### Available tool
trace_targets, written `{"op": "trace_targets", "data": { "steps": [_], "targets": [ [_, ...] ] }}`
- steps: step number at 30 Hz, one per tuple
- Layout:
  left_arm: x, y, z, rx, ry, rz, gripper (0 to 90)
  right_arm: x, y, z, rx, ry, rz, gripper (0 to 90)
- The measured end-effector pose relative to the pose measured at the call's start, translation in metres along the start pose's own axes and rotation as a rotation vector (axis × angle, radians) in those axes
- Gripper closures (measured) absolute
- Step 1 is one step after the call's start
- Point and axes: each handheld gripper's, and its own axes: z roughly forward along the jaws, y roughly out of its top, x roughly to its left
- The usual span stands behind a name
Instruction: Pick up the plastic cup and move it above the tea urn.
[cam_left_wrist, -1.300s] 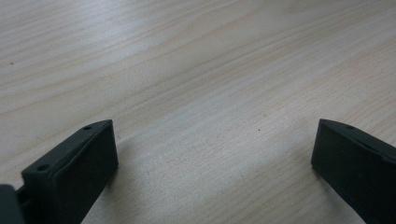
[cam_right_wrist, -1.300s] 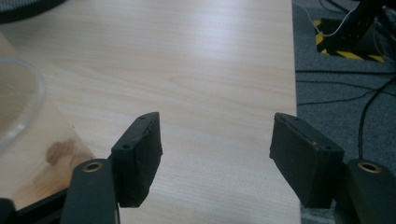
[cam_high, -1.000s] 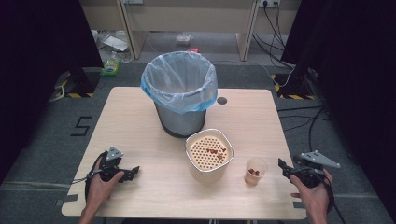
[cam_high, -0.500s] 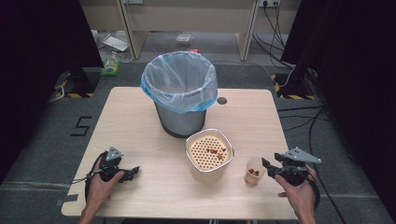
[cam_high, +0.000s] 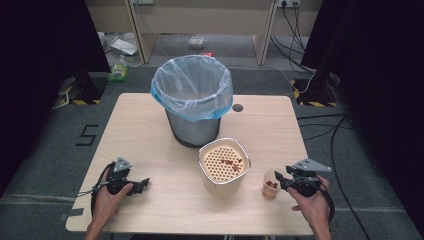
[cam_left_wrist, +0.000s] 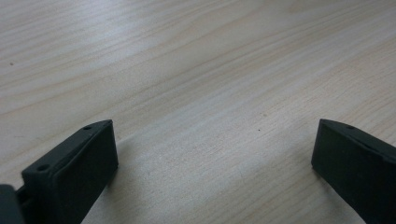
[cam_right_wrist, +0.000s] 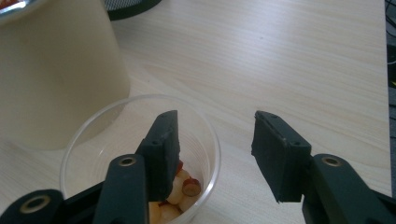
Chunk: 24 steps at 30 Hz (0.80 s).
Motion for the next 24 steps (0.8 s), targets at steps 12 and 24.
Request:
{"op": "trace_targets", "data": {
  "steps": [12, 24],
  "targets": [
    [0.0, 0.0, 0.0, 0.001, 0.0, 0.001, 0.0, 0.004, -0.008, 0.013, 0.095, 0.033, -0.038, 73.4],
    [0.0, 0.0, 0.0, 0.001, -0.002, 0.002, 0.0, 0.01, -0.002, 0.003, 0.032, 0.041, -0.109, 87.8]
  ]
}}
